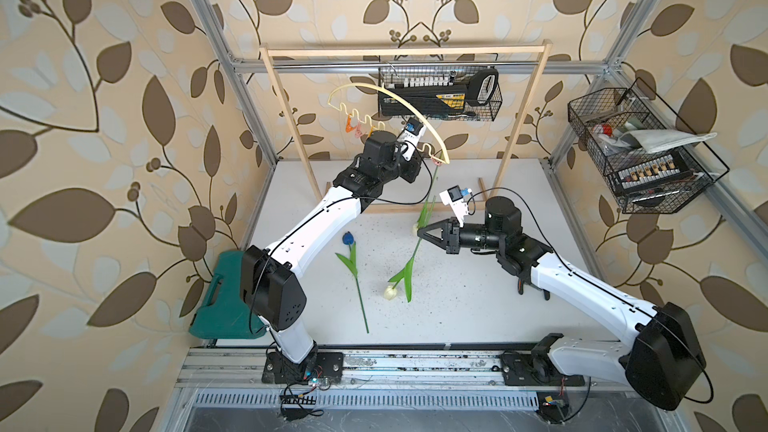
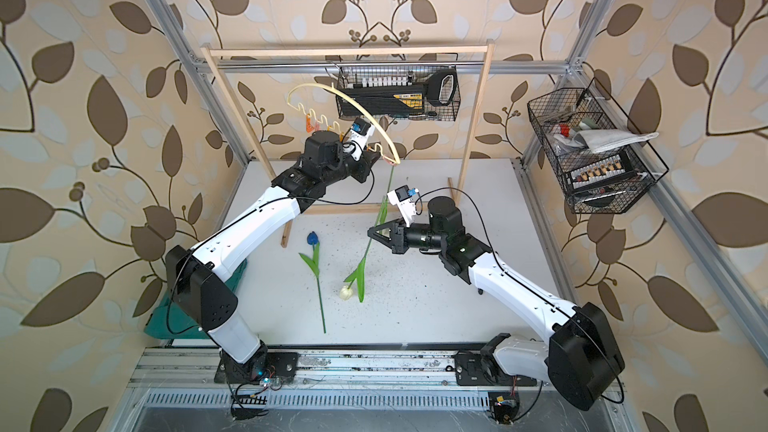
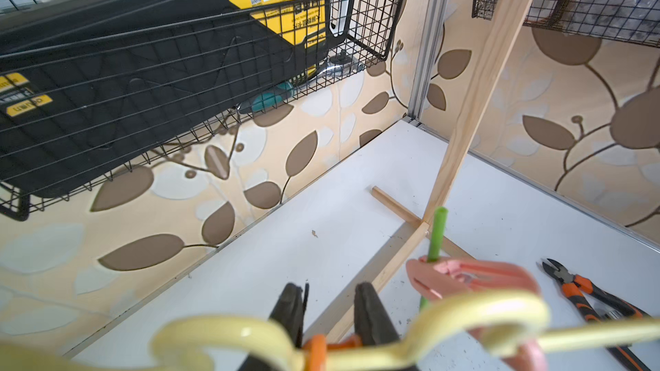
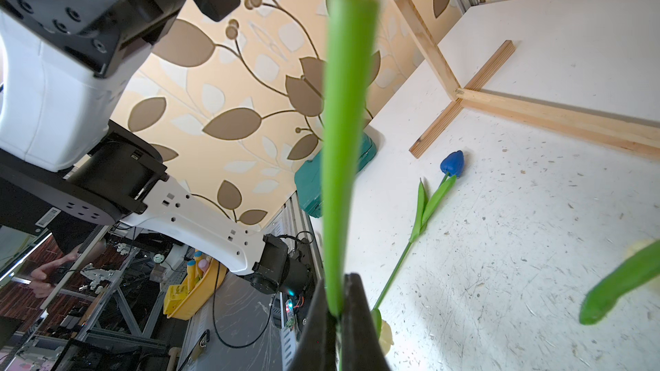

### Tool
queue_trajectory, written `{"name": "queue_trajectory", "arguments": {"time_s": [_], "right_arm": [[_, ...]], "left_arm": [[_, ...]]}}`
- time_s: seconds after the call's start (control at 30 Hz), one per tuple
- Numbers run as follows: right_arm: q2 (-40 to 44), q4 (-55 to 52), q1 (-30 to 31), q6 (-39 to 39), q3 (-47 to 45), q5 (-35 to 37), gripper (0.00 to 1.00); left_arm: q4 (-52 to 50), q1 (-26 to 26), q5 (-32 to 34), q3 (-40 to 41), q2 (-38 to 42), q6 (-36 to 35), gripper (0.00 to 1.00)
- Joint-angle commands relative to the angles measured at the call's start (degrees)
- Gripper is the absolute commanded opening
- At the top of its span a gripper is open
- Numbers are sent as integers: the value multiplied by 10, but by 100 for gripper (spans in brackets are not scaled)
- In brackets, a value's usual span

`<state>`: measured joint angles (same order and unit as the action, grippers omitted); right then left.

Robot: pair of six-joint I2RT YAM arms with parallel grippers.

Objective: Dry the flowers on a clothes hanger
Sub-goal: Open the clamp at the hanger, then clamp the flower onto the hanger.

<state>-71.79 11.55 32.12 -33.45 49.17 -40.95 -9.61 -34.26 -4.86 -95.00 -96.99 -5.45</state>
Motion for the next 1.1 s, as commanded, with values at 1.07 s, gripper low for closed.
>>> {"name": "queue_trajectory", "arguments": {"time_s": [1.07], "right_arm": [[-263,164,-48,-135,190,46,0]], "left_arm": [[-147,-6,-14,-106,6,146,22]]}}
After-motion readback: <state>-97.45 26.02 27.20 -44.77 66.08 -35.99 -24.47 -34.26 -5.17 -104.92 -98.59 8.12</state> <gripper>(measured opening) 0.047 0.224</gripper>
